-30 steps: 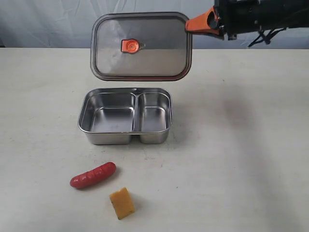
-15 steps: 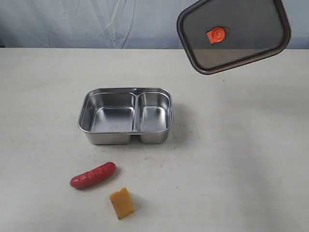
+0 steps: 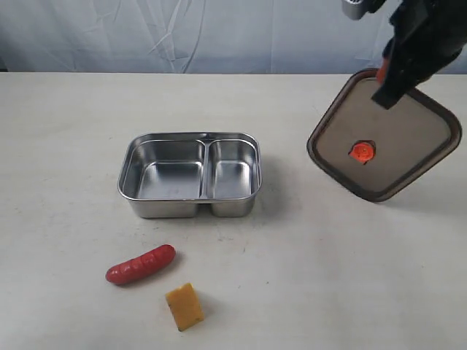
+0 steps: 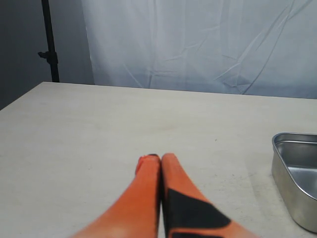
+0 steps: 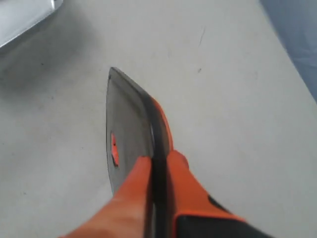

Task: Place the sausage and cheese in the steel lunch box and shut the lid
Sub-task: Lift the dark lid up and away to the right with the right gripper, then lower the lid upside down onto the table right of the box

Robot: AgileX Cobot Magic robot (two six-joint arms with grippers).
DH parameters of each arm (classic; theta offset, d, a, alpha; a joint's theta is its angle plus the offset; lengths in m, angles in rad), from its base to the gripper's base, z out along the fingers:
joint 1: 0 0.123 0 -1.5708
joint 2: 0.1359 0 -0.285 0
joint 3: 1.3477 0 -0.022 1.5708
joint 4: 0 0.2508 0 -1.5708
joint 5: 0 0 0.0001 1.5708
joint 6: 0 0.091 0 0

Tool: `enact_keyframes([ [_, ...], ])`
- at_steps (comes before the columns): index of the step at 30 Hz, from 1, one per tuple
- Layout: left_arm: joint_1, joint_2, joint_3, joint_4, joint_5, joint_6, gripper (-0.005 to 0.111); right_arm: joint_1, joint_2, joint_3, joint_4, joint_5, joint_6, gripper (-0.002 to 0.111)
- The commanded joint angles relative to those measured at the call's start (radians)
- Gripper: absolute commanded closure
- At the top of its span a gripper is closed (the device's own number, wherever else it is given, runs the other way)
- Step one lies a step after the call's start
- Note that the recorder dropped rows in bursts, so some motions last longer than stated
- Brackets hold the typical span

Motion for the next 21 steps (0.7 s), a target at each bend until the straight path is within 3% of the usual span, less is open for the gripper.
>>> enact_keyframes([
  [1,-0.004,-0.005,0.004,0.006,-0.010,-0.001,0.107,0.151,0.007,0.164,-0.118,0.020,0.156,0.109],
  [11,-0.004,-0.005,0.004,0.006,-0.007,-0.001,0.107,0.429,0.007,0.388,-0.051,-0.097,0.312,0.109],
  [21,-0.004,-0.005,0.004,0.006,-0.007,-0.001,0.107,0.532,0.084,0.437,0.077,-0.224,0.312,0.109],
])
